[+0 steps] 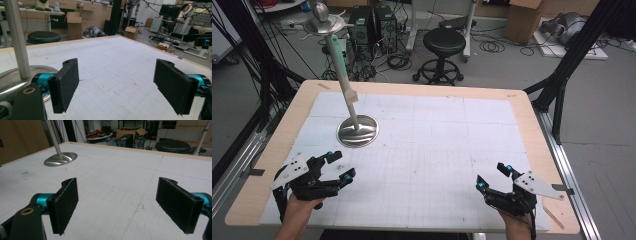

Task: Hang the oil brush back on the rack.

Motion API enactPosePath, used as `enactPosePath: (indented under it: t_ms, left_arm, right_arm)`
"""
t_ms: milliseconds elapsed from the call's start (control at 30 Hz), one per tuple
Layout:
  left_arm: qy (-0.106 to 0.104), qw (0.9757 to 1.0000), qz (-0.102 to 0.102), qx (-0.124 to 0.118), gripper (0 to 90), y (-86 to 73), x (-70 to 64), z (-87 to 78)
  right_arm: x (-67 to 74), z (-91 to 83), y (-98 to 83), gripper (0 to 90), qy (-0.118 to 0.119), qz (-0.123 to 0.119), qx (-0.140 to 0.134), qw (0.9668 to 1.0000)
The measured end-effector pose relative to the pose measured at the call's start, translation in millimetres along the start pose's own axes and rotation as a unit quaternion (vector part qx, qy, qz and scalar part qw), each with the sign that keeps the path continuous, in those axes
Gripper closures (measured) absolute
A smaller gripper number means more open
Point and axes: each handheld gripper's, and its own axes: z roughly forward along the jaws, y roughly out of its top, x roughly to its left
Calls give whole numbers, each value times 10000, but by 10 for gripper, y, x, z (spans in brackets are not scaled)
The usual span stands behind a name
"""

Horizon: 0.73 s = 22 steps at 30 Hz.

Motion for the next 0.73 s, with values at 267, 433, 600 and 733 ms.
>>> enactPosePath:
  t_ms: [267, 433, 600, 733]
  left_arm:
    - [22, 10000, -23, 11, 209, -14, 6, -4]
    - [18, 10000, -62, 20, 210, -26, -2, -10]
    - [40, 10000, -69, 5, 210, -21, 7, -23]
    - [38, 10000, -74, 0, 210, -21, 9, -28]
  right_arm:
    - [-8, 7, -12, 170, 25, 27, 19, 10000]
    - [-7, 12, -12, 170, 23, -21, 12, 10000]
    - [-10, 15, -15, 170, 28, -19, 9, 10000]
    - [-9, 18, -19, 170, 48, 7, 33, 10000]
